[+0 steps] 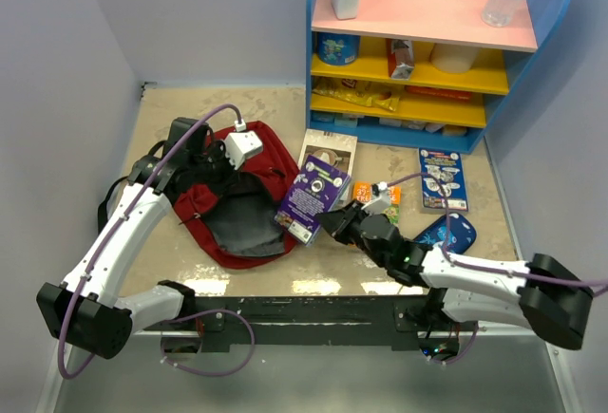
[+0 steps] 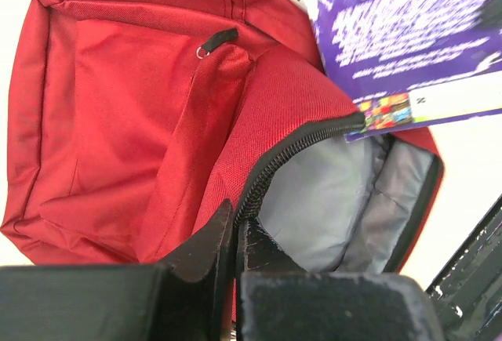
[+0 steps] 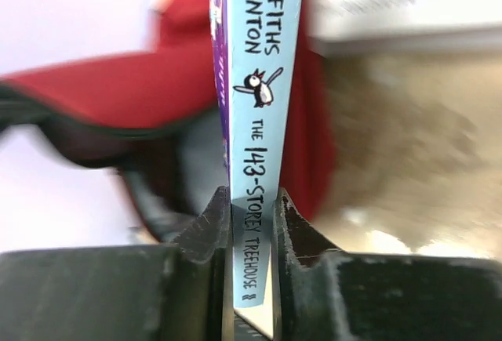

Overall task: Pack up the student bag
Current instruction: Pick up the book from the center of the board, then place the book in the student bag.

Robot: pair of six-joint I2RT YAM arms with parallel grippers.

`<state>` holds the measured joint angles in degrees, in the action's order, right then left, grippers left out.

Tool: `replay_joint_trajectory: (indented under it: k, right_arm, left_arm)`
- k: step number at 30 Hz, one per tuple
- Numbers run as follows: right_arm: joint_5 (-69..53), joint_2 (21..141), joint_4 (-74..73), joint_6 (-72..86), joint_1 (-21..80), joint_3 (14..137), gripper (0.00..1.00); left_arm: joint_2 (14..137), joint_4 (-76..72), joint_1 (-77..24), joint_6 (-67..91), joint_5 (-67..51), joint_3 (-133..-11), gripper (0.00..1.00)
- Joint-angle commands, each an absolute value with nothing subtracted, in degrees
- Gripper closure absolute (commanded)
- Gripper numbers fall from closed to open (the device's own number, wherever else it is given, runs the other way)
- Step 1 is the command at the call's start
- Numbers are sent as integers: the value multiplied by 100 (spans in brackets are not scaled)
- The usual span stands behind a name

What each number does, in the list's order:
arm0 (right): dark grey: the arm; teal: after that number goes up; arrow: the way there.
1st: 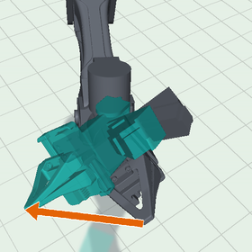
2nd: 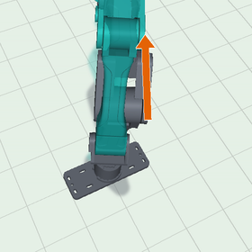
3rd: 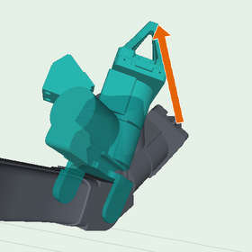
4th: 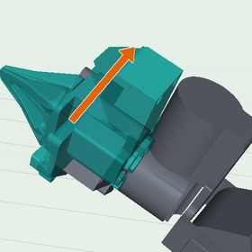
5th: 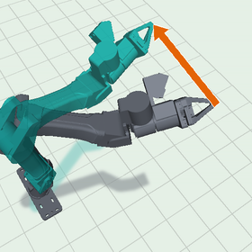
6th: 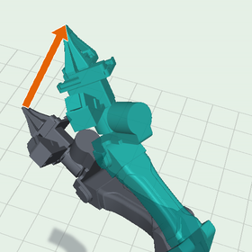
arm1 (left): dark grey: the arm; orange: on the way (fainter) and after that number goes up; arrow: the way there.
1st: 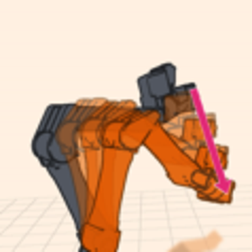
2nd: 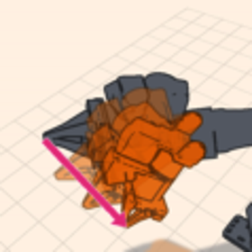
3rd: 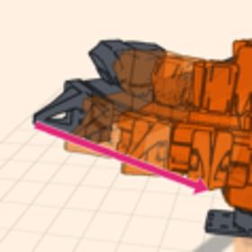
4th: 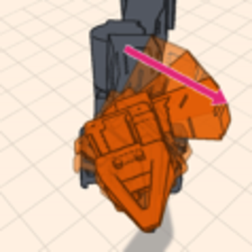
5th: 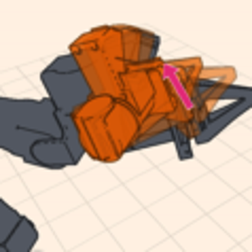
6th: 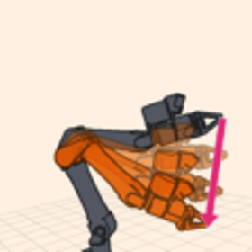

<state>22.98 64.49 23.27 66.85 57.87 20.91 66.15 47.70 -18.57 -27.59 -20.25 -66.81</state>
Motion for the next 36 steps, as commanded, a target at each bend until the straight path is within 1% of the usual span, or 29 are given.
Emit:
replay_joint_trajectory:
  k: [1, 3, 6, 7, 9, 10, 12, 13, 15, 17, 20, 23, 25, 29, 31, 34, 36]
  right_arm:
    - [2068, 5565, 2513, 6460, 5801, 2382, 100]
    - [1498, 5572, 2496, 6477, 5801, 2373, 100]
    - [829, 5870, 3083, 6574, 5801, 2198, 100]
    - [348, 5958, 3624, 6592, 5801, 2084, 100]
    - [-147, 6257, 4137, 6531, 5809, 2039, 100]
    - [-619, 6327, 4583, 6478, 5810, 2039, 100]
    - [-1061, 6503, 4807, 6286, 5783, 2126, 100]
    - [-1525, 6582, 4834, 6197, 5775, 2318, 100]
    - [-2045, 6888, 5078, 6117, 5774, 2452, 100]
    - [-2729, 7153, 5641, 6205, 5774, 2522, 100]
    - [-3294, 7680, 6265, 6442, 5783, 2505, 100]
    - [-3673, 8260, 7362, 6854, 5818, 2356, 100]
    - [-3849, 8603, 7768, 7084, 5836, 2250, 100]
    - [-3885, 9157, 7533, 7005, 5827, 2442, 100]
    - [-3832, 9385, 7156, 6935, 5775, 2802, 100]
    - [-3937, 9799, 6996, 7057, 5582, 3338, 100]
    - [-3938, 9940, 6568, 7023, 5345, 3741, 100]
  left_arm:
    - [6486, 4535, -1907, -2628, -2250, -6697, 100]
    - [6486, 4465, -1907, -2602, -2303, -6706, 100]
    - [6504, 4412, -1907, -2575, -2347, -6750, 100]
    - [6513, 4395, -1907, -2558, -2347, -6759, 100]
    - [6539, 4333, -1907, -2549, -2303, -6759, 100]
    - [6556, 4316, -1907, -2540, -2285, -6759, 100]
    - [6592, 4263, -1907, -2540, -2224, -6741, 100]
    - [6600, 4219, -1907, -2514, -2198, -6733, 100]
    - [6636, 4122, -1907, -2488, -2118, -6750, 100]
    - [6662, 4061, -1907, -2452, -2048, -6767, 100]
    - [6645, 4026, -1916, -2356, -2057, -6794, 100]
    - [6618, 4025, -1907, -2329, -1952, -6768, 100]
    - [6566, 4060, -1907, -2347, -1934, -6741, 100]
    - [6478, 4175, -1907, -2364, -2161, -6732, 100]
    - [6399, 4314, -1907, -2478, -2319, -6750, 100]
    - [6241, 4578, -1907, -2733, -2662, -6741, 100]
    - [6153, 4736, -1907, -3039, -2943, -6741, 100]
